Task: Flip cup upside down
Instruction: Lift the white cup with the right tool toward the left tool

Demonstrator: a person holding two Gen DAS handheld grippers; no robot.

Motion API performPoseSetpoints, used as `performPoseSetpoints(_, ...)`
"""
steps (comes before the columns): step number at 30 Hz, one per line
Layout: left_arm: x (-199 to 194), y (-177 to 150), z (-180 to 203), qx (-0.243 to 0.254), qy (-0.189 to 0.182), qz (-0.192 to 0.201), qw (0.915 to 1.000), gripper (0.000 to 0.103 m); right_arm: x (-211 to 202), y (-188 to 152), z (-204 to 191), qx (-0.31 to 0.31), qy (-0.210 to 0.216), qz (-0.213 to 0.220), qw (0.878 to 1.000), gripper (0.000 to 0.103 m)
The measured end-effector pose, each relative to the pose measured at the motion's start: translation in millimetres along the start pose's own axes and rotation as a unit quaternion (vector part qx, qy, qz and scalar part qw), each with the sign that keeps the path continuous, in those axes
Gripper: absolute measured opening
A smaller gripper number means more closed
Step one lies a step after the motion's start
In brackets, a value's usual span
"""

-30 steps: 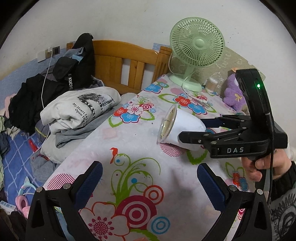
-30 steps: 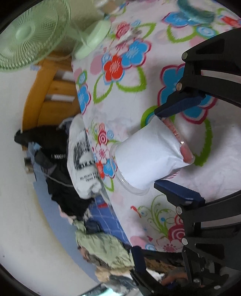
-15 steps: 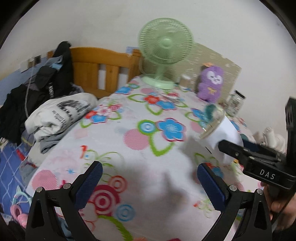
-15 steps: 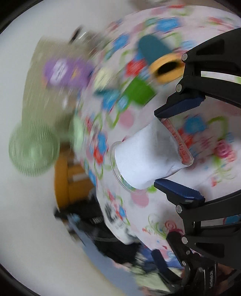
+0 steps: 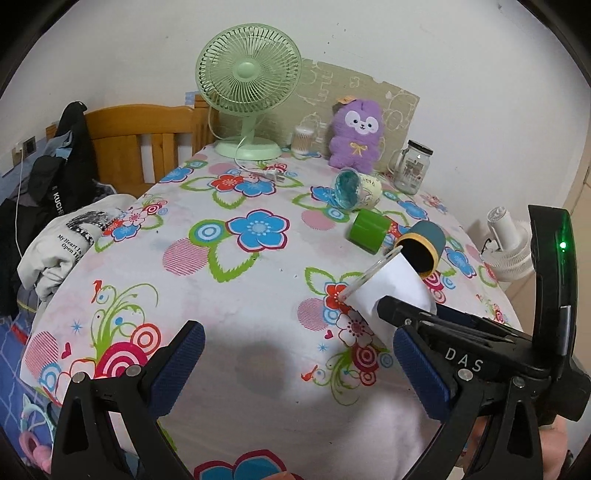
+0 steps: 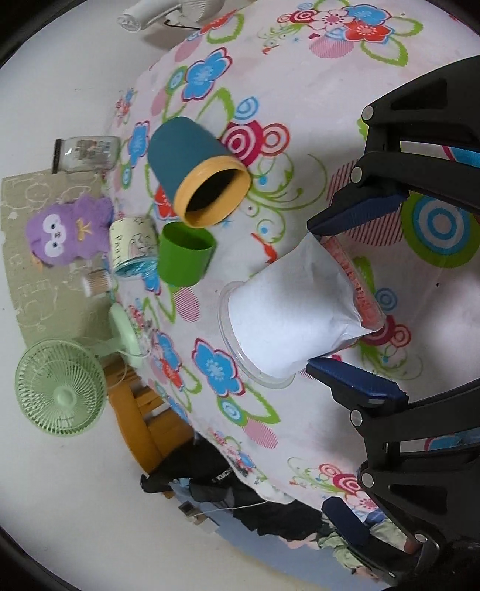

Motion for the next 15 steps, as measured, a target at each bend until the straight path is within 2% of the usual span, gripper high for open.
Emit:
performPoseSetpoints(3, 3.1, -0.8, -0.1, -0.004, -0.001, -0.006, 1.0, 0.103, -1.6, 2.3, 2.5, 0.009, 0.016, -0.006, 1.0, 0.073)
performPoseSetpoints(9, 4.6, 0.3, 2.0, -0.004, 0.005, -0.009, 0.9999, 0.103, -20.5, 6.7, 8.8, 0.028, 0.081, -0.021, 0.996, 0.074)
performPoseSetpoints(15, 10.3, 9.1, 21.6, 0.003, 0.002, -0.007, 1.0, 0.103, -65.5, 9.1, 43.5, 0.031, 0.086, 0.017, 0.996, 0.074)
Point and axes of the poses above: each gripper's, at about its wrist camera, not at the fingertips, and x roughly the way its jaws point, z to its right, y to its top, the point moved 6 cm from there along x, roughly the way its jaws point, and after that the axes turned 2 degrees about y, right-handed, at the moved point
